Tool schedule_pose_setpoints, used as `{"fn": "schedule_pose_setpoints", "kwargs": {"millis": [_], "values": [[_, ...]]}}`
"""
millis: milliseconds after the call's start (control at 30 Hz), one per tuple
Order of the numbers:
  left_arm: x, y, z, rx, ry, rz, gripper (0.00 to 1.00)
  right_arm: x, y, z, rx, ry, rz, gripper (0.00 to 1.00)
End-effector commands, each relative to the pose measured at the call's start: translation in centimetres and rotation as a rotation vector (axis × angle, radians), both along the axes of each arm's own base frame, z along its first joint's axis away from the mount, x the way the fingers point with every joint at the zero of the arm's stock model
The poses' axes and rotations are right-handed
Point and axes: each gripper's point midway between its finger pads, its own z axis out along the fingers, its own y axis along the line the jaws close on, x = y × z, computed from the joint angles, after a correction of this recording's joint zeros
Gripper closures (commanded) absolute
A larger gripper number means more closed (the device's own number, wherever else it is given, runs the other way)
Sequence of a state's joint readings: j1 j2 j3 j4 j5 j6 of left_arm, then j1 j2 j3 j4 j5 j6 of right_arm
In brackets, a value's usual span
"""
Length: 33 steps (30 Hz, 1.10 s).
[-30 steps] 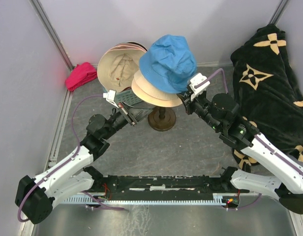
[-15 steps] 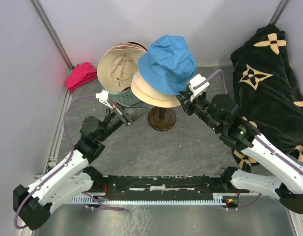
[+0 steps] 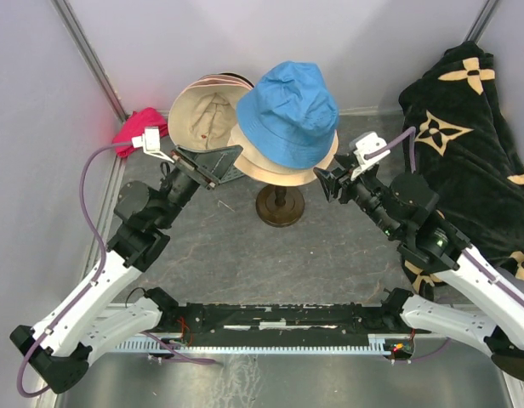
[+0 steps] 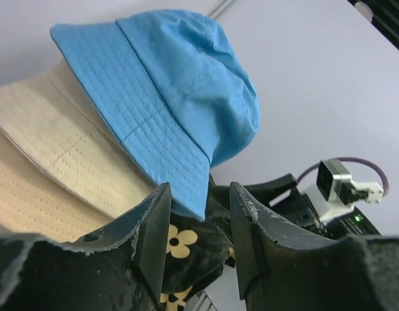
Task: Stack the hats
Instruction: Stack the hat on the hat.
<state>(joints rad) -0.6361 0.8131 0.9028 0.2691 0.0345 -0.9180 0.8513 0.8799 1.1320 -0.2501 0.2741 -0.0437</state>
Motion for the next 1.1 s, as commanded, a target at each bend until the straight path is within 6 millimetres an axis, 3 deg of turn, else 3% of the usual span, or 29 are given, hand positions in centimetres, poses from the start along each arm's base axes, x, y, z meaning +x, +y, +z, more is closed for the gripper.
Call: {"fn": "schedule_pose_setpoints", "kwargs": {"millis": [0, 233, 433, 533, 700, 867, 1067], "values": [[1.5, 1.4, 2.1, 0.043, -0.029, 0.118, 0.51, -0.8, -1.3, 1.3, 0.064, -0.017, -0.025, 0.38], [4.0, 3.6, 3.6, 0.048, 0.003, 0.255, 0.48, -1.5, -4.7, 1.8, 0.256, 0.017, -0.156, 0.36], [8.5, 5.5, 4.2, -0.018, 0.059, 0.252, 0.46, -1.1, -8.0, 2.5, 0.510, 0.066, -0.342, 0.29], [10.2, 5.2, 4.5, -0.048, 0.037, 0.214, 0.45, -0.8, -8.6, 3.3, 0.629, 0.090, -0.385, 0.26], [12.8, 5.3, 3.2, -0.195, 0.051, 0.084, 0.44, 0.1, -8.1, 4.2, 0.788, 0.152, -0.400, 0.23], [14.2, 6.0, 3.1, -0.330, 0.030, -0.033, 0.44, 3.6, -8.9, 3.5, 0.995, 0.266, -0.422, 0.24], [14.9, 5.9, 3.8, -0.356, -0.003, -0.121, 0.43, 8.3, -10.4, 1.7, 1.234, 0.396, -0.348, 0.27]]}}
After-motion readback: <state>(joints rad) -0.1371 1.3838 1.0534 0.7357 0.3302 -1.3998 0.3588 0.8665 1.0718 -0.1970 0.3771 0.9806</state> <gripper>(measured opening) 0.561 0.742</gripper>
